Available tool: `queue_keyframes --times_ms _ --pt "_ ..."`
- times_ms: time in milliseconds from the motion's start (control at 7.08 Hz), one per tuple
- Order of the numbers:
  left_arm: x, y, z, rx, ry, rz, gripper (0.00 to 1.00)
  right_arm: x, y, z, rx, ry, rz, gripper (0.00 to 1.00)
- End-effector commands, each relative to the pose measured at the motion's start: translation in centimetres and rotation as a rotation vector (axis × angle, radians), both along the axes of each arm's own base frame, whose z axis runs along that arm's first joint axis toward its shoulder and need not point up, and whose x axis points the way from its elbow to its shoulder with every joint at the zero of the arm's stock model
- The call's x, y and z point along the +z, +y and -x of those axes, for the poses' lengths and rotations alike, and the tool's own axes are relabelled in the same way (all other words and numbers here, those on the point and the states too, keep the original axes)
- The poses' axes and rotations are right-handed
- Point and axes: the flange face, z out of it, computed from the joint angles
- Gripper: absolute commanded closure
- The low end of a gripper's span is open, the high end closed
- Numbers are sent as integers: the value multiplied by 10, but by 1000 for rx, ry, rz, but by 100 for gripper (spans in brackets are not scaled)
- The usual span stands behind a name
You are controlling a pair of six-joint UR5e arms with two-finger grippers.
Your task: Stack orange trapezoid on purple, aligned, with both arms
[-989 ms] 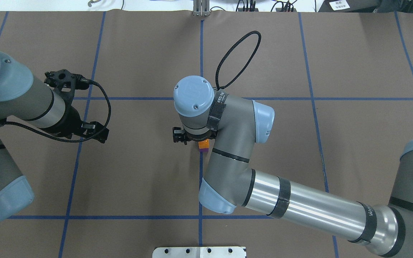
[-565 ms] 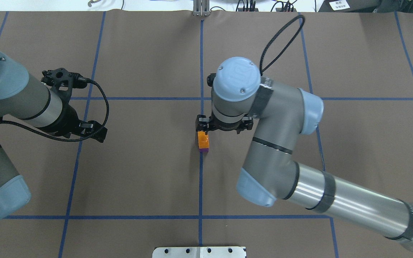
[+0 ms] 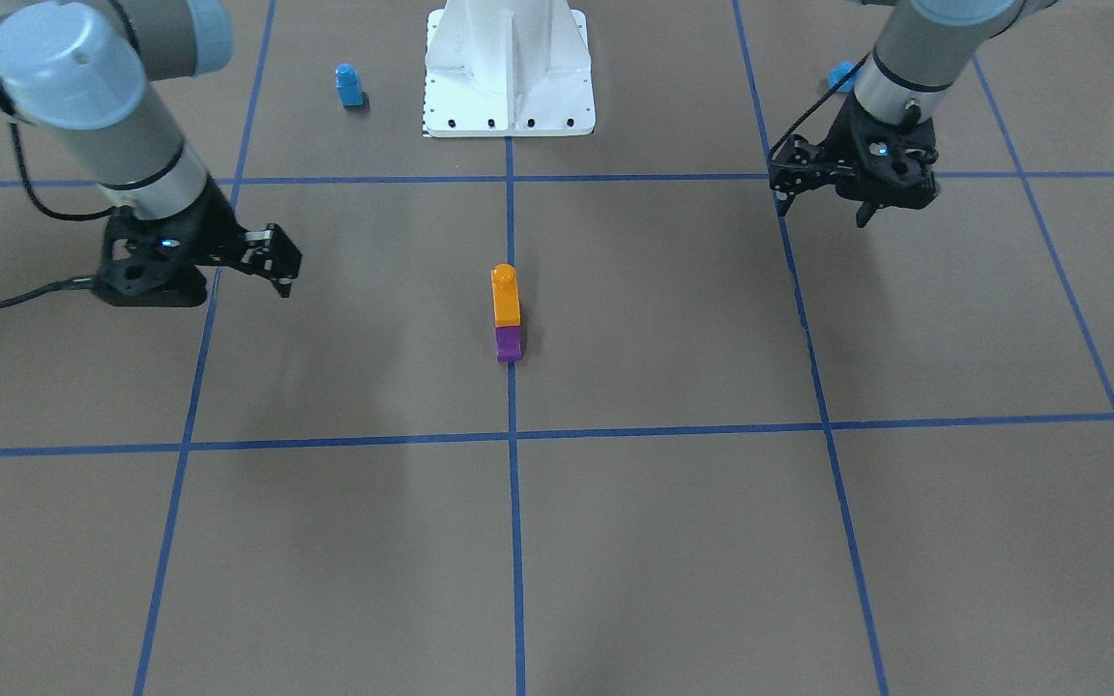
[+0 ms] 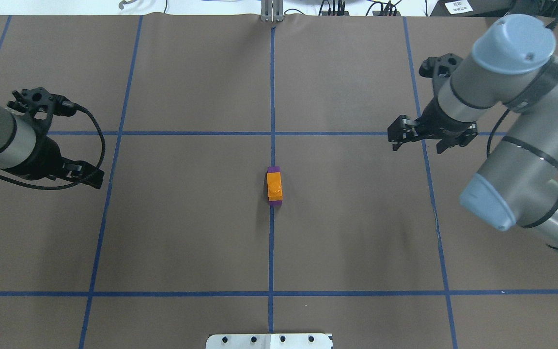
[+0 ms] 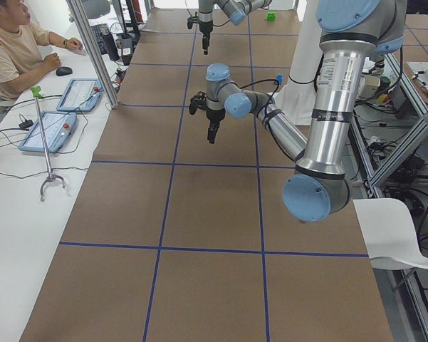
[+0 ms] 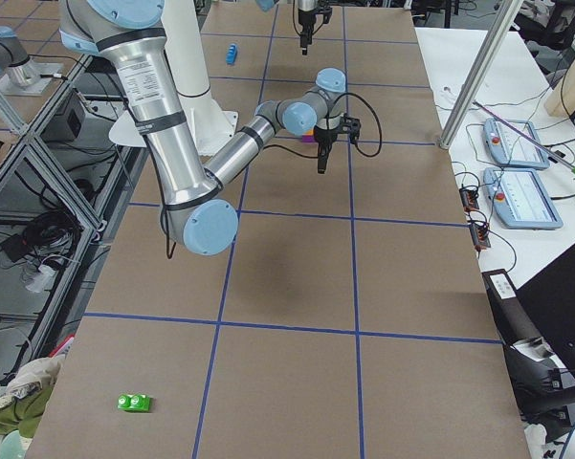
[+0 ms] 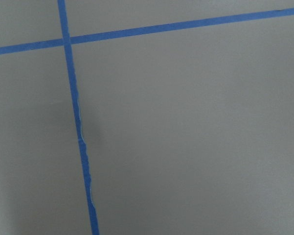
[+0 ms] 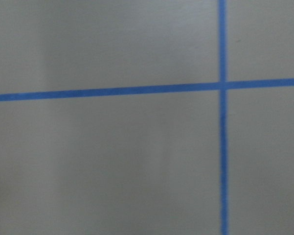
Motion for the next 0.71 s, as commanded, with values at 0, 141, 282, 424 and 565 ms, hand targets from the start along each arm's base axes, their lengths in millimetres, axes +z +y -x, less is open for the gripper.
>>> queue_keyframes --times_ms 0,141,282,424,565 --pt "63 -20 90 79 -14 -39 0 90 -13 -119 -77 25 -50 0" --pt "91 -32 131 109 3 -58 0 132 -10 -176 -110 -2 -55 0" --pt "126 -40 171 126 15 -59 0 175 -5 -230 -134 -17 -78 0" --pt "158 -47 204 137 -1 -78 0 212 6 -276 -158 -8 -113 0" --pt "180 -51 225 128 -16 -66 0 246 18 -317 -155 -1 -120 0"
